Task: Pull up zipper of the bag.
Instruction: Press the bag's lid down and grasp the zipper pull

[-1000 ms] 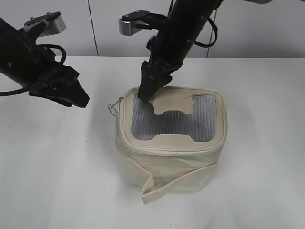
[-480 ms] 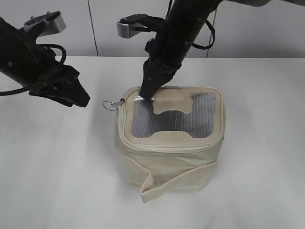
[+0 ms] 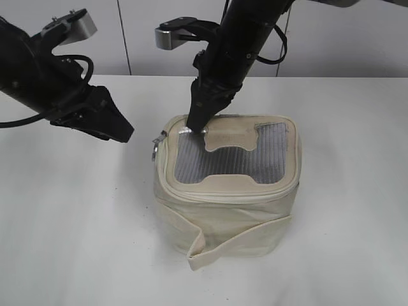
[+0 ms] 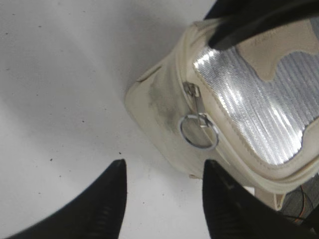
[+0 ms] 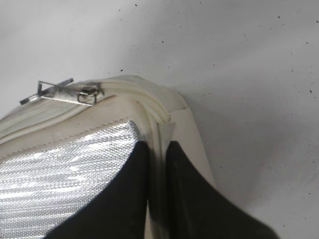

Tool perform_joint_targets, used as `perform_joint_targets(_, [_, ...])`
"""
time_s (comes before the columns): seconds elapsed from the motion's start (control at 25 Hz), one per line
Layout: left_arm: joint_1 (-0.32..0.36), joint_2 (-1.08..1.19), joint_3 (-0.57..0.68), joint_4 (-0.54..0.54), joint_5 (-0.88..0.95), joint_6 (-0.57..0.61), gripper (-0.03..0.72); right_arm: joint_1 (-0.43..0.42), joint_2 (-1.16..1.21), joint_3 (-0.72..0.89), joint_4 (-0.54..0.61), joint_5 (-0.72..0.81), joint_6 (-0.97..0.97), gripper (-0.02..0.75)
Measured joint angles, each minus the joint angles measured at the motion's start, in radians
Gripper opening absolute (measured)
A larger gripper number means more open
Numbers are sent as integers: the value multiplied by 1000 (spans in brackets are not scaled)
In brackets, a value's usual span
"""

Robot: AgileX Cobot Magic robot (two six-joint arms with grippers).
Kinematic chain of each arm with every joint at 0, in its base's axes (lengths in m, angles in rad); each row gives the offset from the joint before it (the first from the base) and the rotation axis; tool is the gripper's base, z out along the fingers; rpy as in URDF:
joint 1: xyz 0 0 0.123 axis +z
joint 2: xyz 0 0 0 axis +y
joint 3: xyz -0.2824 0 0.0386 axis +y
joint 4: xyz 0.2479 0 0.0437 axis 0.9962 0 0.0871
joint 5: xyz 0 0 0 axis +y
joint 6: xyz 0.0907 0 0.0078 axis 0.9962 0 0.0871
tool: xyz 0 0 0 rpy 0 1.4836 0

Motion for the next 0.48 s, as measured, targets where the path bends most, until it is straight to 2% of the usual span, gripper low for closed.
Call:
perform_joint_targets(0.28, [-71, 0, 0, 2, 66, 63, 412, 1, 0, 0, 0, 0, 2, 73])
perform_joint_targets(0.48, [-129, 0, 0, -1, -1, 64, 421, 1, 0, 0, 0, 0, 4, 73])
